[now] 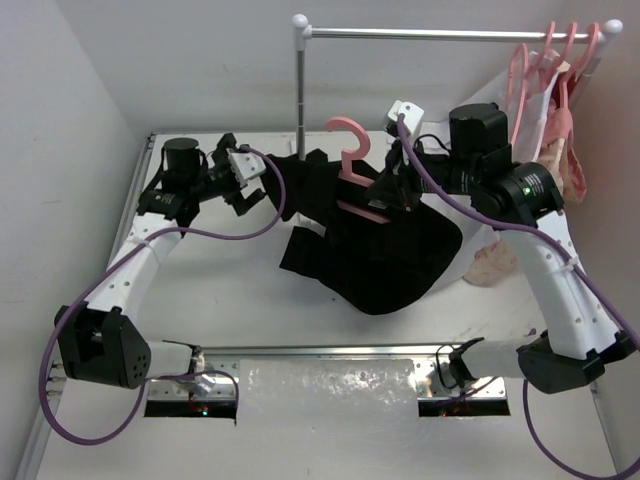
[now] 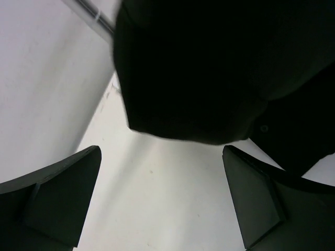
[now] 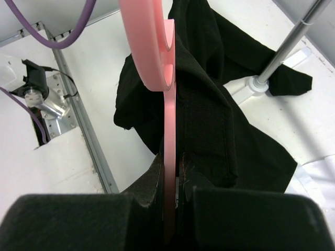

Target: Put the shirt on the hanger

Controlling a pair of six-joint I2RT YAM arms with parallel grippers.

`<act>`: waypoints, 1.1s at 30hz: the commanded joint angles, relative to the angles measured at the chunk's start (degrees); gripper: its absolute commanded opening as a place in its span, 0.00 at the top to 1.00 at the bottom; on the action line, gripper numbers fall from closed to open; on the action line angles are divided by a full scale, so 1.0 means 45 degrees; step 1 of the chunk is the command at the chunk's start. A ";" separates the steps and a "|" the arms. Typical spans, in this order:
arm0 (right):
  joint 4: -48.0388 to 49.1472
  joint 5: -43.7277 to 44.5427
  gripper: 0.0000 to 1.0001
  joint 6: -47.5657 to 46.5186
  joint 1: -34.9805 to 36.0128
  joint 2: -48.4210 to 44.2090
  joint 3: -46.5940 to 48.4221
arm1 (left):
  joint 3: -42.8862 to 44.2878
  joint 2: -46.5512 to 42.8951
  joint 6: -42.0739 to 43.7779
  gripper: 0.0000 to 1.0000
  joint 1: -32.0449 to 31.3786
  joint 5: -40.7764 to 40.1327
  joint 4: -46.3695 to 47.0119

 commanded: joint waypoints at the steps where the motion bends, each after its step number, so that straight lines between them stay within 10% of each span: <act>1: 0.0400 -0.0780 1.00 -0.0340 0.0000 -0.0041 0.0434 | 0.0250 0.0006 -0.0062 0.00 0.0186 0.1355 0.1367; 12: -0.0206 -0.1113 1.00 -0.0633 0.0000 -0.0158 0.0903 | 0.0541 0.0181 0.1149 0.02 0.0186 0.5204 0.0081; 15: -0.0207 -0.1074 1.00 -0.0653 0.0020 -0.0197 0.0903 | 0.1009 0.0454 0.0992 0.41 0.0186 0.5109 -0.0619; 17: -0.0148 -0.1054 1.00 -0.0692 0.0000 -0.0216 0.0903 | 0.1323 0.0592 0.1618 0.96 0.0186 0.4661 -0.1499; 18: -0.0128 -0.1074 1.00 -0.0731 0.0000 -0.0255 0.0903 | 0.1363 0.0631 0.1425 1.00 0.0224 0.3962 -0.1562; 33: -0.0050 -0.0761 1.00 -0.1063 -0.0019 -0.1154 0.0337 | 0.2027 0.0866 0.1148 1.00 0.2862 0.3857 -0.2578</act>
